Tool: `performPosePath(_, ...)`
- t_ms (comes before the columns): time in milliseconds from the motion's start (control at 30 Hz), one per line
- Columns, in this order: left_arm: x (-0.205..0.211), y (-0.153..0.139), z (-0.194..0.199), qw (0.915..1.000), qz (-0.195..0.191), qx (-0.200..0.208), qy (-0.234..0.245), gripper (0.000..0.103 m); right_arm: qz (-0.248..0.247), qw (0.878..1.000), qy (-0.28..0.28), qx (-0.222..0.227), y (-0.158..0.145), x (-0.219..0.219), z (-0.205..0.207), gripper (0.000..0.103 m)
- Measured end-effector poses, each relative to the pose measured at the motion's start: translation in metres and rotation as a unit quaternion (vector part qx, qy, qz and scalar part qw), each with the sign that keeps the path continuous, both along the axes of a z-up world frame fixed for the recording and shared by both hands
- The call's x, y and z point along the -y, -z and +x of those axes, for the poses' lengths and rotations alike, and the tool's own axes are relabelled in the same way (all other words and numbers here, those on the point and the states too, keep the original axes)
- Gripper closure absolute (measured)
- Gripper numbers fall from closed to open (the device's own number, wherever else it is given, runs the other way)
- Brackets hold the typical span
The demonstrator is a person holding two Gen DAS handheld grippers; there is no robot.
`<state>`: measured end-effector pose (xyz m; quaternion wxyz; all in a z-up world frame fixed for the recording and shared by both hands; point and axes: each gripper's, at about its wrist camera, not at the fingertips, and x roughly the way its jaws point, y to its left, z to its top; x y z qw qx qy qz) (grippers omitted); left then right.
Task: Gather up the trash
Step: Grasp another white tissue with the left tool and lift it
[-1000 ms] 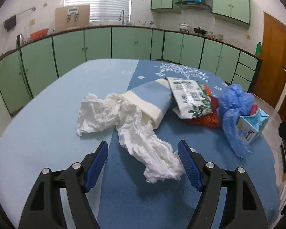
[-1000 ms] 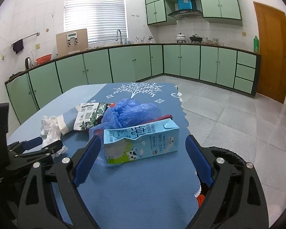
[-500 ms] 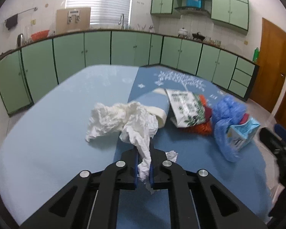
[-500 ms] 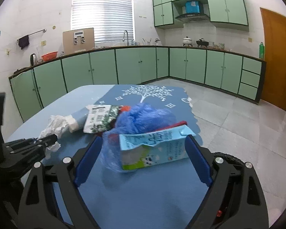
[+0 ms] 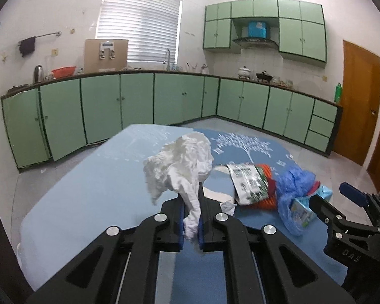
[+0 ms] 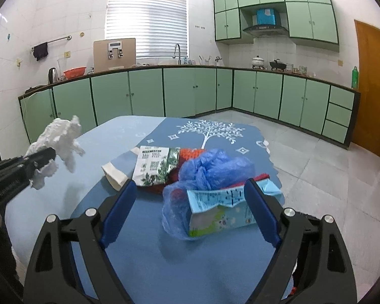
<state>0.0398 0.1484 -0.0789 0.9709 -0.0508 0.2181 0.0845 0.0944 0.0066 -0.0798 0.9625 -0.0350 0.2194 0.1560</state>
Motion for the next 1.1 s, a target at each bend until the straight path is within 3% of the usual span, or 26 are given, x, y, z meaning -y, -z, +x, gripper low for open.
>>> performPosePath(167, 0.001, -0.005, 0.007, 0.9999, 0.007, 0.012, -0.001, 0.095, -0.001, 1.000, 0.009, 0.001, -0.005, -0.003, 0.018, 0.021)
performPosePath(567, 0.010, 0.008, 0.031, 0.9998, 0.008, -0.008, 0.015, 0.095, 0.005, 0.999, 0.045, -0.025, 0.003, 0.008, 0.044, 0.026)
performPosePath(733, 0.014, 0.014, 0.032, 0.9996, 0.008, -0.017, 0.023, 0.095, -0.003, 0.998, 0.044, -0.036, 0.016, 0.022, 0.033, 0.013)
performPosePath(1100, 0.025, 0.018, 0.033, 0.9990, 0.010, -0.028, 0.034, 0.095, -0.029, 0.996, 0.056, -0.060, 0.032, 0.018, 0.028, 0.013)
